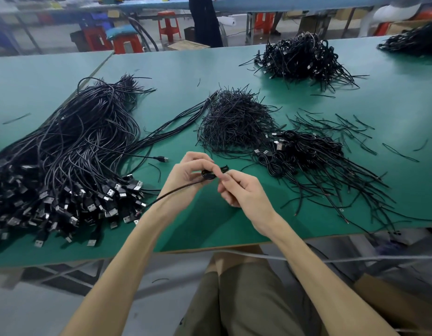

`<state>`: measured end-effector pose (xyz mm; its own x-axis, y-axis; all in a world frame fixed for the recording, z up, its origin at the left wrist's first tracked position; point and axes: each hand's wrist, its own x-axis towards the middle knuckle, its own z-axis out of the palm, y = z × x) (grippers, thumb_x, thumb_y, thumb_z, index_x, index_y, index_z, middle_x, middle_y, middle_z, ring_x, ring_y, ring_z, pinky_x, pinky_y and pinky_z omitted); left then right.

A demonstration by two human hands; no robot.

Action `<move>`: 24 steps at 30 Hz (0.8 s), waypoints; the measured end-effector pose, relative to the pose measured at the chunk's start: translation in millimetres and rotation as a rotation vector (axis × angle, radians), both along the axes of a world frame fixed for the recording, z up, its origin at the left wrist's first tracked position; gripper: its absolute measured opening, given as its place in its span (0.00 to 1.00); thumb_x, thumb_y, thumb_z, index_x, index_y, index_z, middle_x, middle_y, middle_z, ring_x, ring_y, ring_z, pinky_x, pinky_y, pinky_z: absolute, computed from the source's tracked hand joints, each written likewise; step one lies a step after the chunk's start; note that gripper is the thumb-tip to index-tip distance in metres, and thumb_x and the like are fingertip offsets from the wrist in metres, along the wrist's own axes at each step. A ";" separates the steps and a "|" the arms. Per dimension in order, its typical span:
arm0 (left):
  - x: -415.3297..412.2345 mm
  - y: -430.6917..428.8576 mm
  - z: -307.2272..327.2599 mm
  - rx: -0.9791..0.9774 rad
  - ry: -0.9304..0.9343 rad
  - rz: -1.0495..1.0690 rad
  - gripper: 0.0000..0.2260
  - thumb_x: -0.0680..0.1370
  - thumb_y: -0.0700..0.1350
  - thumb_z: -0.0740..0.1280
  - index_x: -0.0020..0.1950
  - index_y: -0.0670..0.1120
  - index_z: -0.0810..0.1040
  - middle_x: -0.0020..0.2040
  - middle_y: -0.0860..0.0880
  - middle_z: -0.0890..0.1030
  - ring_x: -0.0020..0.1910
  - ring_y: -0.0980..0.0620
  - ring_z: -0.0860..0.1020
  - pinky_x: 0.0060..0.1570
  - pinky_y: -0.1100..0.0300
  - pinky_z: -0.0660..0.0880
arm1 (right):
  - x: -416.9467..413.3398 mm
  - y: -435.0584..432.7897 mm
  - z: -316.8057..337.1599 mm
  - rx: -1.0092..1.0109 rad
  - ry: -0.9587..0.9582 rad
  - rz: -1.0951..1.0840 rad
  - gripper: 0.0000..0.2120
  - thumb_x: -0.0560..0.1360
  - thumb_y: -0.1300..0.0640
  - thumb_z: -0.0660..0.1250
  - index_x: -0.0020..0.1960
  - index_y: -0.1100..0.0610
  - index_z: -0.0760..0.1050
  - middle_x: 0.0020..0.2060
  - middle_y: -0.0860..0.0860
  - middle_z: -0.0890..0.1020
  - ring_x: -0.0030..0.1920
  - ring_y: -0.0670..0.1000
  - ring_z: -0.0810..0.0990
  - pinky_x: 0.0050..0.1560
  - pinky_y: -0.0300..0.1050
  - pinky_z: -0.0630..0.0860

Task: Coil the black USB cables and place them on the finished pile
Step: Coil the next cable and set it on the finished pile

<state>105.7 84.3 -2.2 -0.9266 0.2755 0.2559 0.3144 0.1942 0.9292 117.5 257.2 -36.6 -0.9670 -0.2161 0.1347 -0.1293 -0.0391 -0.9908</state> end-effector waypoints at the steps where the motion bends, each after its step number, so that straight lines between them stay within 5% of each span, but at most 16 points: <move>1: -0.9 -4.3 1.2 0.007 0.003 -0.047 0.13 0.77 0.28 0.68 0.50 0.45 0.85 0.56 0.40 0.75 0.55 0.53 0.77 0.58 0.62 0.74 | 0.0 -0.3 0.3 -0.020 -0.005 0.000 0.15 0.85 0.58 0.60 0.41 0.59 0.75 0.28 0.50 0.72 0.29 0.46 0.67 0.30 0.34 0.63; 7: -1.6 -19.8 10.6 0.075 -0.172 -0.137 0.14 0.78 0.33 0.61 0.50 0.40 0.87 0.55 0.43 0.83 0.58 0.43 0.82 0.60 0.52 0.79 | -4.0 4.5 -2.5 0.001 0.007 -0.038 0.15 0.85 0.57 0.60 0.41 0.61 0.75 0.29 0.51 0.72 0.29 0.48 0.65 0.31 0.37 0.62; 12: 0.2 -6.1 8.8 0.017 -0.199 0.054 0.08 0.76 0.42 0.75 0.50 0.39 0.81 0.41 0.48 0.81 0.43 0.52 0.79 0.50 0.58 0.78 | -0.9 -2.7 -7.2 0.130 0.063 0.018 0.14 0.83 0.52 0.61 0.41 0.55 0.76 0.30 0.49 0.74 0.31 0.48 0.69 0.36 0.42 0.66; 19: 2.4 -6.0 5.4 -0.036 -0.347 0.034 0.18 0.76 0.37 0.74 0.64 0.41 0.74 0.62 0.46 0.81 0.57 0.50 0.83 0.59 0.54 0.78 | -2.2 -0.1 -5.6 0.096 0.038 0.001 0.15 0.83 0.54 0.61 0.40 0.58 0.75 0.30 0.48 0.75 0.31 0.46 0.70 0.34 0.35 0.67; 24: 3.1 -11.7 6.4 -0.148 -0.265 -0.039 0.17 0.77 0.32 0.71 0.64 0.44 0.79 0.58 0.48 0.85 0.56 0.51 0.83 0.57 0.60 0.78 | -1.3 -0.2 -6.9 0.112 0.043 0.018 0.16 0.84 0.55 0.62 0.39 0.56 0.76 0.30 0.51 0.75 0.31 0.48 0.70 0.36 0.37 0.68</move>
